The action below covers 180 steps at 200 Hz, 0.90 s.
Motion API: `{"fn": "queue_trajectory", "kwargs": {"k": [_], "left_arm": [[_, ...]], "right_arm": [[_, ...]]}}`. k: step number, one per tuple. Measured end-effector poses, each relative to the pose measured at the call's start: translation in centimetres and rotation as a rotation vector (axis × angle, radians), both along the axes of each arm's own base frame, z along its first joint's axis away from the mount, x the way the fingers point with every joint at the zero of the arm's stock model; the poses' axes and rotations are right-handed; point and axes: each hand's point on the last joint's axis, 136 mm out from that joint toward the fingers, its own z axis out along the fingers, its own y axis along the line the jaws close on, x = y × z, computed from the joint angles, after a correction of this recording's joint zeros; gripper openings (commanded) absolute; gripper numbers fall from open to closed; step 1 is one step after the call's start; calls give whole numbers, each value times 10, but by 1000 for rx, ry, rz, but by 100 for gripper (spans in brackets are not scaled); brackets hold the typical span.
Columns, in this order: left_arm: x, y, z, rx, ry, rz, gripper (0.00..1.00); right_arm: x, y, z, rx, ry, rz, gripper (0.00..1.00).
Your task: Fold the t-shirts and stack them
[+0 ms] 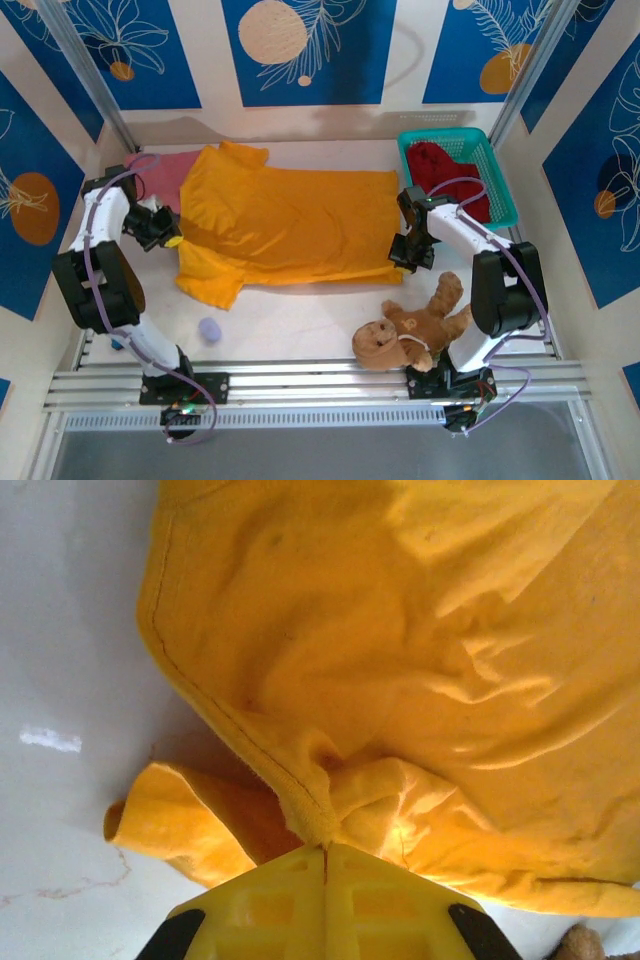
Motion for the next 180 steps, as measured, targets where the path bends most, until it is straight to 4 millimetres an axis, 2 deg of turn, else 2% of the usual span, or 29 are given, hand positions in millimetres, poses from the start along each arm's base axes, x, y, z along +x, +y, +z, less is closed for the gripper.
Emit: {"fn": "queue_trajectory", "kwargs": {"k": [39,75,137,180], "left_arm": [[4,2,1,5,8,-2,0],[4,1,1,4,11,-3,0],[21,6,8,8,-3,-4,0],[27,8,4,2,17,-4,0]], "right_arm": [[5,1,2,-40,-54,0,0],[-3,6,9,-102,-139,15,0],[11,-16,11,-237,-235,-76,0],[15,-20,9,-277,-265,-96,0]]}}
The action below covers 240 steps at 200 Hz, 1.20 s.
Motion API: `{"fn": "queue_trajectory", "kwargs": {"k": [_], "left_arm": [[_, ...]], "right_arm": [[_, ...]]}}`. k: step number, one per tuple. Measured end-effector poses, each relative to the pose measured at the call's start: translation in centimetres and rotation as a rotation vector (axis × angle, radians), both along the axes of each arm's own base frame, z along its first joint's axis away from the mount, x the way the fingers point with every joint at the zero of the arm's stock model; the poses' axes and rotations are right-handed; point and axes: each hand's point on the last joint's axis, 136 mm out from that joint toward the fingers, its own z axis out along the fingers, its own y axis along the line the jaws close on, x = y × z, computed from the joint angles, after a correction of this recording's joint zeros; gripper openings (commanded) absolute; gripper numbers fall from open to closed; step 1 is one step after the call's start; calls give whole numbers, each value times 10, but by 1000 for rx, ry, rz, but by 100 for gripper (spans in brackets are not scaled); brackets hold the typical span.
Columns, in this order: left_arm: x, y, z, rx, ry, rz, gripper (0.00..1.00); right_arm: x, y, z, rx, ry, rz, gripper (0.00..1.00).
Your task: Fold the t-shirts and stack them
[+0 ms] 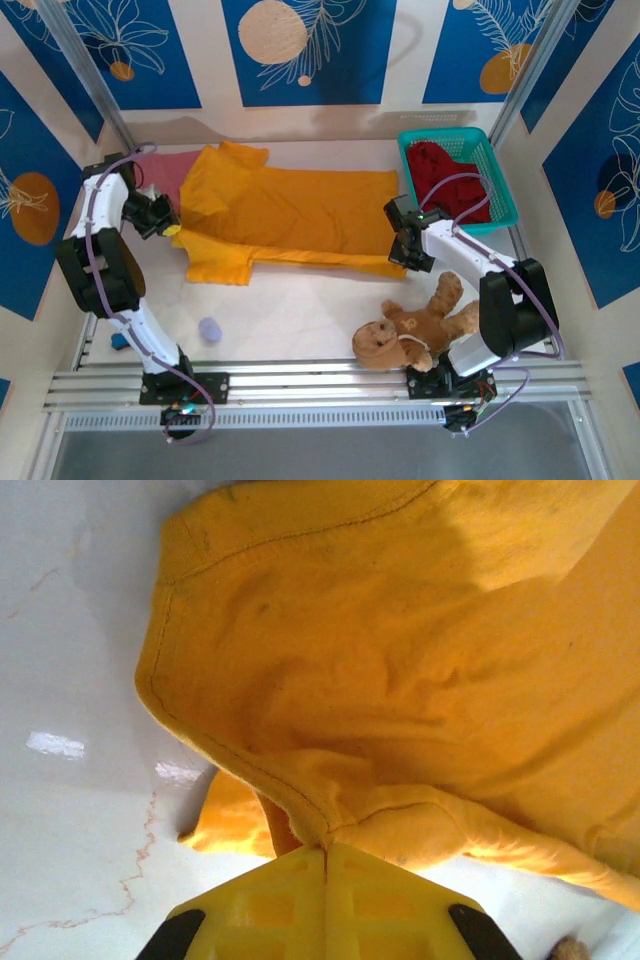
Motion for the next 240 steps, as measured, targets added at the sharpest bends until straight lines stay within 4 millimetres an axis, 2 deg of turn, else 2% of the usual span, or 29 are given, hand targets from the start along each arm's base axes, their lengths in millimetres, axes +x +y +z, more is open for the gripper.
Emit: {"fn": "queue_trajectory", "kwargs": {"k": [74,157,173,184,203,215,226,240], "left_arm": [[8,2,7,4,-12,-3,0],[10,3,-9,-7,26,-3,0],[11,4,-8,-6,22,-2,0],[13,4,-8,-4,16,-2,0],[18,6,-10,-1,8,-2,7],[20,7,-10,5,7,-3,14],[22,9,-10,12,2,-7,20],[24,11,-8,25,-6,-14,34]], "right_arm": [[10,5,-10,-42,-20,9,0],[15,8,-31,-104,19,19,0],[15,9,-35,-118,28,18,7],[16,9,-36,-127,34,14,18],[16,11,-34,-151,41,22,31],[17,16,-30,-164,36,31,40],[17,22,-23,-179,28,51,42],[17,29,-17,-191,18,73,44]]}}
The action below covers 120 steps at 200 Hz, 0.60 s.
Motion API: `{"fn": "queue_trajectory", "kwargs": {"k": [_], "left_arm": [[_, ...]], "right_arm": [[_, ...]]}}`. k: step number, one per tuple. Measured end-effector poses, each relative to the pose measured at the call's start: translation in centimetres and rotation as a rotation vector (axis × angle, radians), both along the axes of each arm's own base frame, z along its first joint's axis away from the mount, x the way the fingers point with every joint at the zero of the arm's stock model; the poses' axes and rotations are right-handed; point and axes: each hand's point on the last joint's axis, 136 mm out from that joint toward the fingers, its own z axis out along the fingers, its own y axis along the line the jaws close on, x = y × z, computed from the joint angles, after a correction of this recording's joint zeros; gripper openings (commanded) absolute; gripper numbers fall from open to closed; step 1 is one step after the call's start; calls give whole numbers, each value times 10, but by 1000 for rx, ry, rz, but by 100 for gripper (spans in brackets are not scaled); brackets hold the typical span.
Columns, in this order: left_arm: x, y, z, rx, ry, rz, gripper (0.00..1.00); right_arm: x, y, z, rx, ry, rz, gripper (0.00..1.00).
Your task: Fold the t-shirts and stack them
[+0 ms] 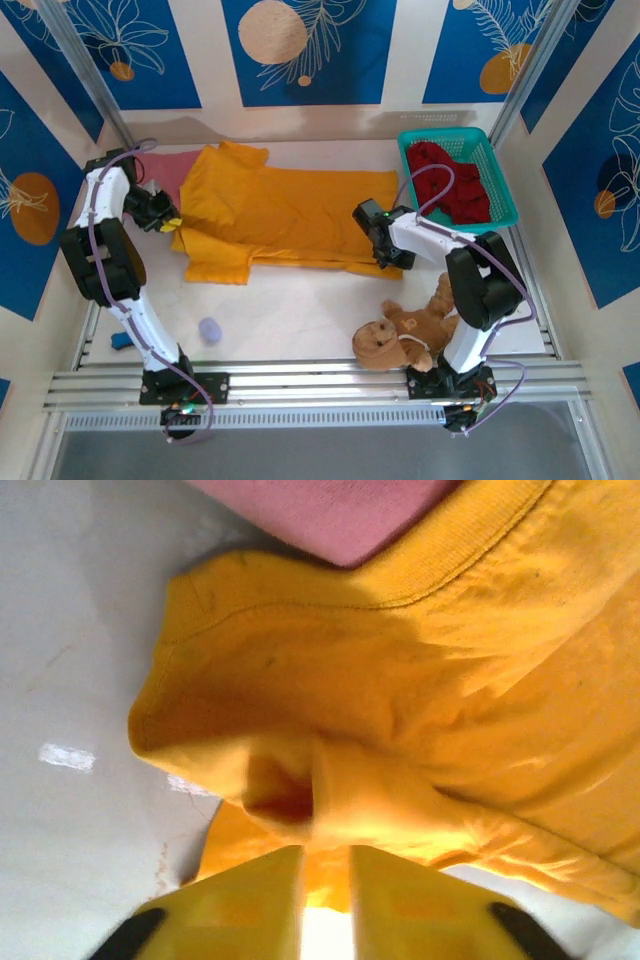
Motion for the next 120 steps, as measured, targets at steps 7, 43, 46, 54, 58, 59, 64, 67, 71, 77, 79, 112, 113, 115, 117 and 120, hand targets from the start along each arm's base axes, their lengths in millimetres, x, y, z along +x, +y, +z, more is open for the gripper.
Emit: {"fn": "queue_trajectory", "kwargs": {"k": [7,43,46,54,58,59,64,67,71,77,79,112,113,115,117,120], "left_arm": [[1,1,1,6,-5,-1,39],[5,5,8,30,-24,-7,40],[5,5,8,29,-24,-7,40],[3,4,8,29,-25,-7,40],[2,4,8,30,-25,-7,40],[1,4,8,30,-26,-7,40],[-3,3,7,29,-24,-7,40],[-6,1,7,27,-23,-7,40],[-10,0,6,27,-21,-7,40],[-19,-3,5,22,-13,-7,40],[-21,-4,5,21,-9,-8,40],[-76,-20,-6,4,52,-10,38],[-77,-20,-6,4,54,-10,38],[-80,-21,-8,3,58,-11,37],[-83,-22,-9,3,63,-13,37],[-87,-23,-11,2,71,-15,37]], "right_arm": [[-1,2,2,-6,0,10,45],[-14,7,28,-32,-11,53,46],[-15,8,32,-28,-16,58,47],[-17,14,44,-11,-35,73,47],[-18,18,50,1,-46,82,47],[-18,19,51,5,-48,83,47],[-19,26,59,26,-61,98,47],[-20,31,63,43,-69,106,47],[-21,37,69,59,-79,118,47],[-23,49,77,89,-91,136,47],[-23,53,80,100,-96,144,47],[-34,131,107,219,-85,281,46],[-34,133,108,221,-84,284,46],[-34,139,109,224,-77,293,46],[-34,144,110,227,-73,299,46],[-32,152,111,232,-72,311,46]]}}
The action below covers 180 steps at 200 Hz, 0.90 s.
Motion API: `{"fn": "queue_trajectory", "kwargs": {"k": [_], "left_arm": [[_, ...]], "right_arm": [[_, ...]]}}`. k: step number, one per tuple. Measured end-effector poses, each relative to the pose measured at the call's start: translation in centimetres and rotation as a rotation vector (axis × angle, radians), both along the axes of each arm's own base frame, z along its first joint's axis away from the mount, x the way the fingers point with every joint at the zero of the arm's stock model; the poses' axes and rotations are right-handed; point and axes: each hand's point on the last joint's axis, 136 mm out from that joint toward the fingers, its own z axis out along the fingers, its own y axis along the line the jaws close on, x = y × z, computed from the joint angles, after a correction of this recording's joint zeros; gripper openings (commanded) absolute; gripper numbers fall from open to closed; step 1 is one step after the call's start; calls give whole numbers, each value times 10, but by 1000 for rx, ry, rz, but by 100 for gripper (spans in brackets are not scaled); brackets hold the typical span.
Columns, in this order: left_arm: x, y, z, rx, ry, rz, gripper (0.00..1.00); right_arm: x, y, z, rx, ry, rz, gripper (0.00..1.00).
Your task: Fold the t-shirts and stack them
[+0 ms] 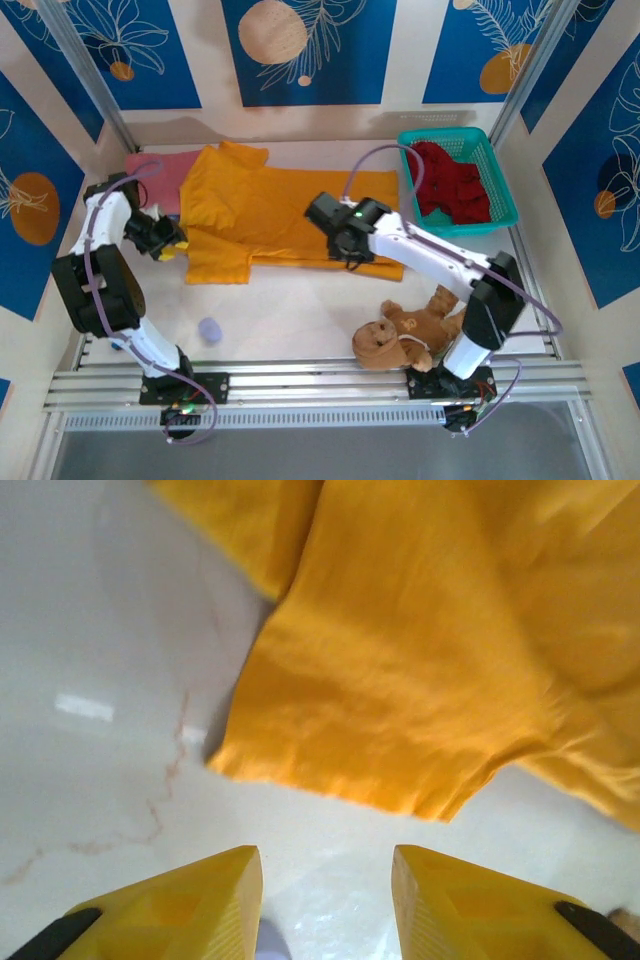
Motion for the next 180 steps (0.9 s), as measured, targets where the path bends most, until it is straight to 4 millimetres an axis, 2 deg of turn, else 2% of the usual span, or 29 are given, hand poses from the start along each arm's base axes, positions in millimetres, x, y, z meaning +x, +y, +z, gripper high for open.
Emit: {"fn": "queue_trajectory", "kwargs": {"k": [10,28,49,102,143,180], "left_arm": [[-10,-3,-6,-4,20,-6,36],[-18,-5,-20,-9,41,-12,34],[-21,-5,-29,-3,44,-15,33],[-16,3,-31,40,26,-19,33],[-16,2,-37,37,43,-23,32],[-18,-1,-48,25,85,-34,31]], "right_arm": [[2,26,1,23,14,40,45],[2,60,-6,58,54,99,45],[-3,89,-23,75,114,156,43],[-8,159,-64,129,215,243,42],[-3,201,-81,177,236,297,41],[4,213,-102,188,250,319,38]]}}
